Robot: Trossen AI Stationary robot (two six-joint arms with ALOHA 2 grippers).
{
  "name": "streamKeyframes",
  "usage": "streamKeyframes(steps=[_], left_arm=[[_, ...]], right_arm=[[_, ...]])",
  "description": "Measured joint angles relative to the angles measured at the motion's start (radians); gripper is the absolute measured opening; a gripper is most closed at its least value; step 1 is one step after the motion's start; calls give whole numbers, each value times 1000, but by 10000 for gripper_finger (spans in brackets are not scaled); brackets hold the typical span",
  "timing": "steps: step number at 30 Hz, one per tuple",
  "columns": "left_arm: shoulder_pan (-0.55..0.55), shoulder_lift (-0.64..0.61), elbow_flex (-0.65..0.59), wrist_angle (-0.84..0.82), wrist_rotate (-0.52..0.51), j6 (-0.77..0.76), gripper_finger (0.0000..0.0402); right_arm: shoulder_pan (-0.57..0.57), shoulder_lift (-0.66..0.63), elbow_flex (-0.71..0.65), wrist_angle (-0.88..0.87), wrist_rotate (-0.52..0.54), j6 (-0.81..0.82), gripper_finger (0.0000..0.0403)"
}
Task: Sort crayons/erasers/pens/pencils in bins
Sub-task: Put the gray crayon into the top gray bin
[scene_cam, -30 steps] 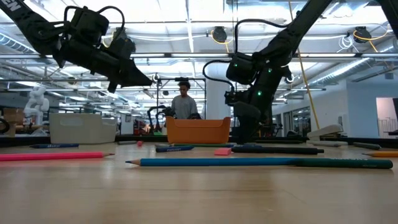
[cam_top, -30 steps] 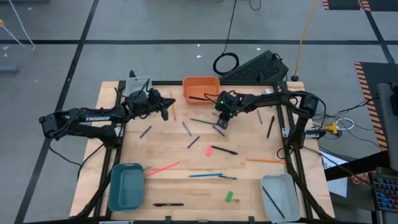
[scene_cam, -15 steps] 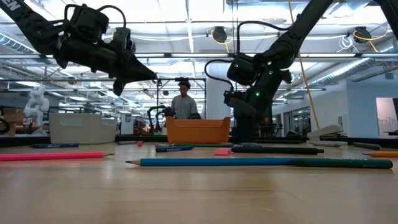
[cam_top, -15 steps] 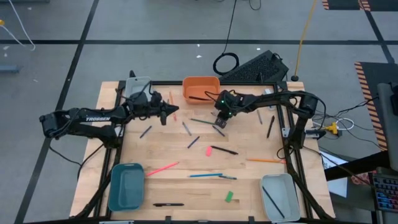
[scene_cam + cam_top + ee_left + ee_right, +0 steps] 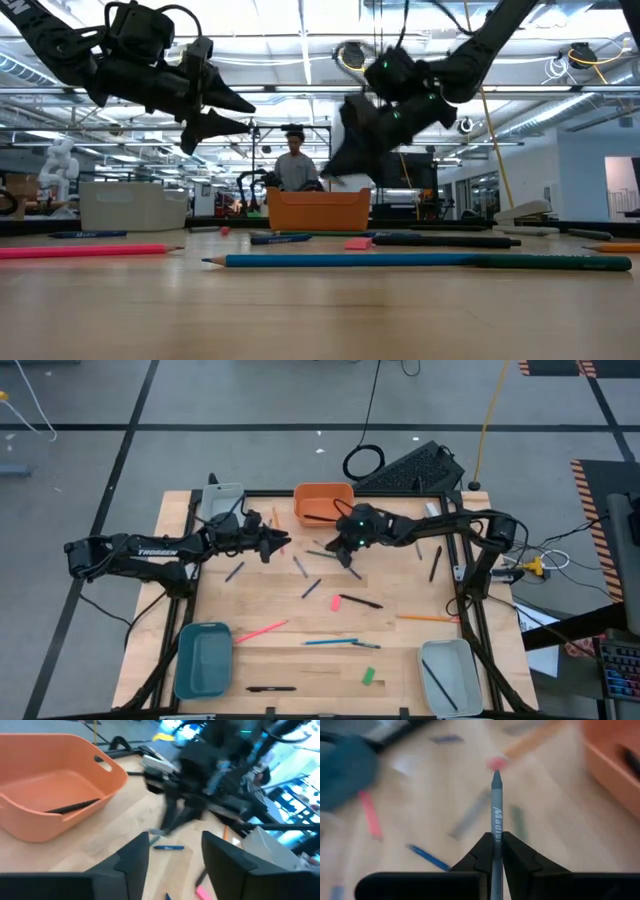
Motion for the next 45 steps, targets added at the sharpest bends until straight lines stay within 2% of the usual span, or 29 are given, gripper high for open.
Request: streamKeyframes(steps=[5,14,23,29,34,38,45], left_arm=[[-2,0,0,32,-12,-3,214],[-22,0,-1,233,26,-21,203],[-87,25,13,300,-2,45,198],[-111,117,90,302,-13,98,198],[-111,143,132,315,-3,143,196],[-111,144,138,320,10,180,166],[-123,144,138,350,44,238,68]], right_arm=[[43,-3,2,232,2,70,26],[86,-4,2,483,13,142,26],[88,-6,3,561,9,142,27],[102,-6,3,590,9,115,27],[108,-6,3,600,8,110,27],[108,-6,3,605,9,107,27],[108,-6,3,659,3,105,27]])
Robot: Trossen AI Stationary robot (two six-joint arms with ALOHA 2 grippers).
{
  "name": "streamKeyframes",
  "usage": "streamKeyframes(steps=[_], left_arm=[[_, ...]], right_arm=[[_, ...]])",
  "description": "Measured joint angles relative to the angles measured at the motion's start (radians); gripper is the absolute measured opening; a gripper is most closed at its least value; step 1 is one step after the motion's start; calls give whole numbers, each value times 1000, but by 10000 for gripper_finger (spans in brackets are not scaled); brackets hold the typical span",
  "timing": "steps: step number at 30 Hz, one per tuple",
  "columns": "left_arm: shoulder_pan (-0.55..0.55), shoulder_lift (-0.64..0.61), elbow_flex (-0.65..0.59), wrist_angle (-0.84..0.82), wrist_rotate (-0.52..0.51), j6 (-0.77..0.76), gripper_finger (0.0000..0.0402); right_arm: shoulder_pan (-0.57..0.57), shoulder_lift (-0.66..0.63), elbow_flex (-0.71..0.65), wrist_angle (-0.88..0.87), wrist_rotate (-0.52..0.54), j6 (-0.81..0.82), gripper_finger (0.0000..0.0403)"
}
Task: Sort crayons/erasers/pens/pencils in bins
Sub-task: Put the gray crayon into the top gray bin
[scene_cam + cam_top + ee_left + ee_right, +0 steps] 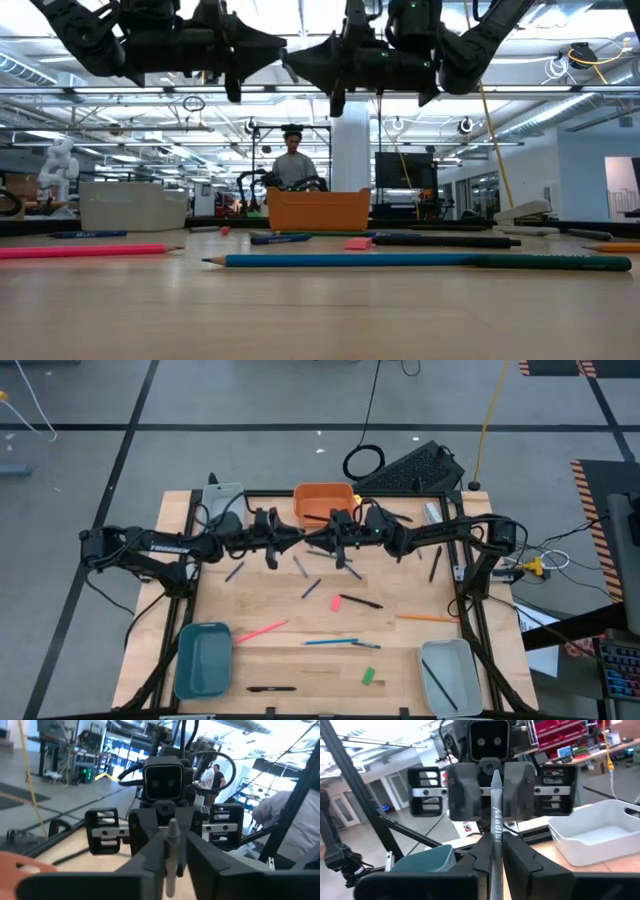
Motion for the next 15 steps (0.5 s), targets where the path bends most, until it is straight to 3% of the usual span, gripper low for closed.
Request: streamKeyframes(steps=[6,11,15], left_arm=[[-12,1,0,42,1,36,19],[-13,1,-1,48,1,41,31],[-13,-2,0,74,-2,67,30]], right_arm=[[2,-3,2,14,-8,-8,27],[15,-3,2,12,6,-69,40],[26,0,1,-4,11,-112,85]])
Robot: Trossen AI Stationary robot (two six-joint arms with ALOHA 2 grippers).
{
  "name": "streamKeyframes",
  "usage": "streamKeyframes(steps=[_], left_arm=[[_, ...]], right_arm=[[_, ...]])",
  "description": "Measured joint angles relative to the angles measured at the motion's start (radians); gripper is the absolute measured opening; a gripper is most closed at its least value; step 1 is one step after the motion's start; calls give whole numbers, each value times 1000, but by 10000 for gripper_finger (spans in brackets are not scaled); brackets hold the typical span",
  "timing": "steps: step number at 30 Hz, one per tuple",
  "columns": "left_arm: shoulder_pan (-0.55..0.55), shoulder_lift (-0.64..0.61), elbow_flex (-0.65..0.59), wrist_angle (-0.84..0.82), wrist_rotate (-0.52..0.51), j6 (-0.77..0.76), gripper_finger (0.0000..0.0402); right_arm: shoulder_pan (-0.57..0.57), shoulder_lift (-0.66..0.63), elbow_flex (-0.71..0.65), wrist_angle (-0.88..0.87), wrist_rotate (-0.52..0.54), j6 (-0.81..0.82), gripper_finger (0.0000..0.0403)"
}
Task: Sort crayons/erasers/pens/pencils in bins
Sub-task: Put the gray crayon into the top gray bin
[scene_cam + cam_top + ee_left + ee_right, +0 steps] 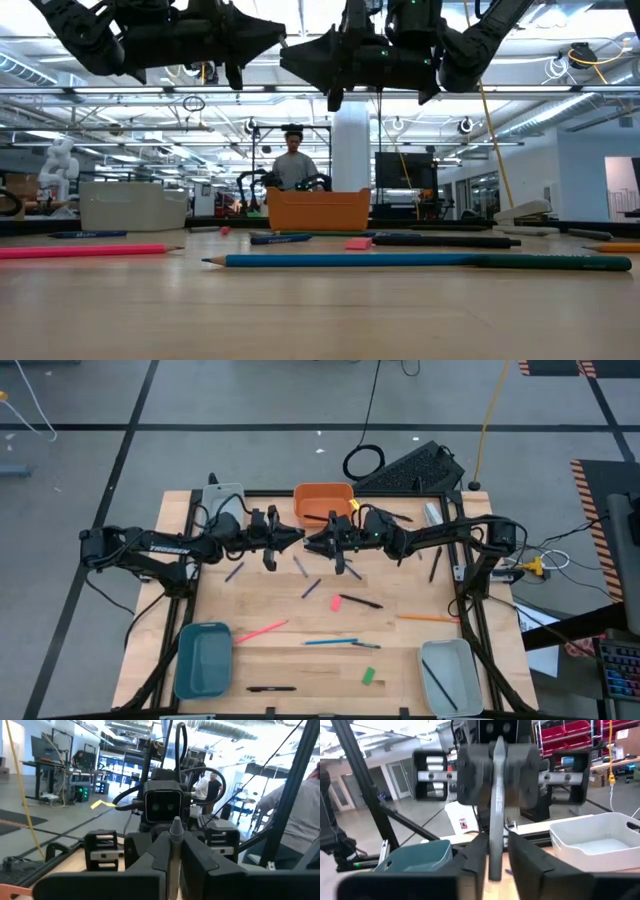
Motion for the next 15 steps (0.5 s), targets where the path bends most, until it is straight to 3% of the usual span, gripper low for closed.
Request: streamKeyframes(steps=[6,9,12,15], left_arm=[[20,-35,0,-23,-18,45,17],[48,-109,0,-119,-22,69,17],[84,-208,0,-283,-52,112,17],[120,-313,47,-557,-110,156,17]], right_arm=[[-2,0,0,-43,1,0,174],[-5,0,0,-90,-1,-19,202],[-5,0,0,-139,-2,-53,218],[-5,0,0,-188,-3,-94,220]])
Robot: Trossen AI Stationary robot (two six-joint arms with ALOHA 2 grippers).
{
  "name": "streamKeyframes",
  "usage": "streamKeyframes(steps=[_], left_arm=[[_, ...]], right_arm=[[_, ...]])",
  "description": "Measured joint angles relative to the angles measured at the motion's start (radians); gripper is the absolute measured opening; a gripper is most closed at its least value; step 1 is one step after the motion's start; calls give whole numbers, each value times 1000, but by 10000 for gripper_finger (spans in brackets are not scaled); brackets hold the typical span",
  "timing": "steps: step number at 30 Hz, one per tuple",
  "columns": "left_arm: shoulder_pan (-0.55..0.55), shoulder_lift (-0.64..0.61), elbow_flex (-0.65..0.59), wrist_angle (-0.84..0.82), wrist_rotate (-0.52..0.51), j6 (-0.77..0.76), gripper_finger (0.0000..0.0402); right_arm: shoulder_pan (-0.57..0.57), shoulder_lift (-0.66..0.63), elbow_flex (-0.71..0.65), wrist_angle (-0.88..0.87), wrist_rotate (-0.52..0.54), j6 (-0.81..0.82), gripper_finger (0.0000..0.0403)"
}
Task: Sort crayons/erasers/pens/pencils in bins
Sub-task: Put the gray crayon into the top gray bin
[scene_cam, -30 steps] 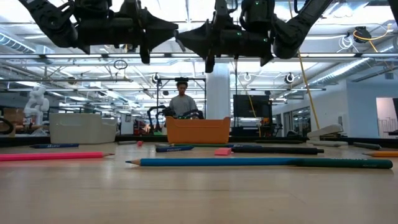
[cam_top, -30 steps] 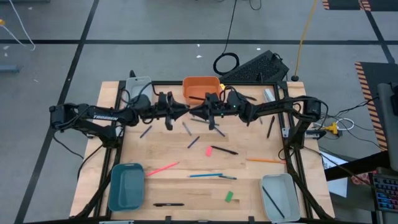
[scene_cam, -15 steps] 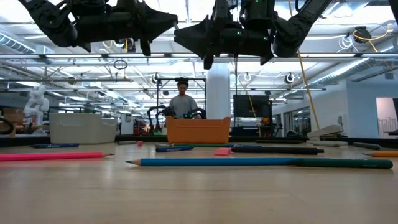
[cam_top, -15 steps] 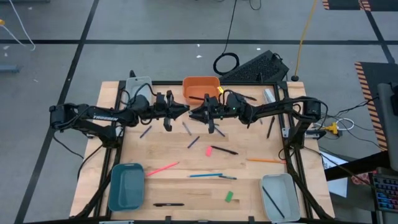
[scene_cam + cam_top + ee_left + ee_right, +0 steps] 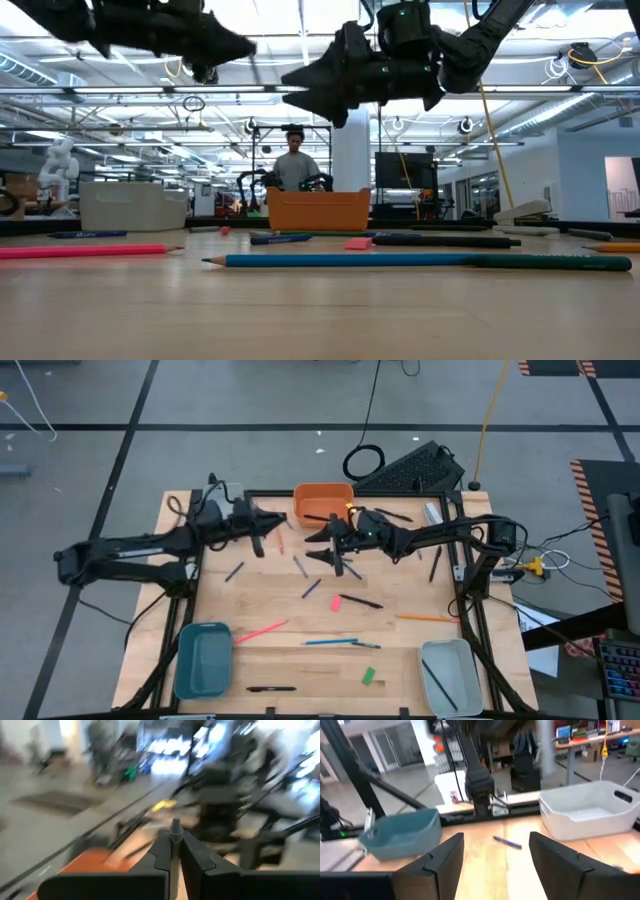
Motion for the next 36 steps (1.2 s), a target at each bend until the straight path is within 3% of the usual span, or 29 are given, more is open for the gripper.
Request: streamKeyframes(steps=[3,7,9,12,20,28,36], left_arm=[[42,-68,121,-395,-96,25,17],[125,-54,336,-937,-367,18,17],[178,-16,421,-1112,-463,9,17],[278,52,498,-1273,-469,-23,17],[475,286,530,-1304,-386,36,17],[578,502,529,-1232,-384,74,17],[639,640,529,-1202,-337,73,17]], right_arm=[[0,0,0,-61,-1,-39,206],[11,0,0,-111,4,-110,163],[22,0,-1,-113,3,-138,136],[38,0,-10,-98,3,-171,93],[74,0,-14,-98,4,-205,5],[119,0,-14,-98,4,-223,7],[149,0,-14,-99,4,-228,1]])
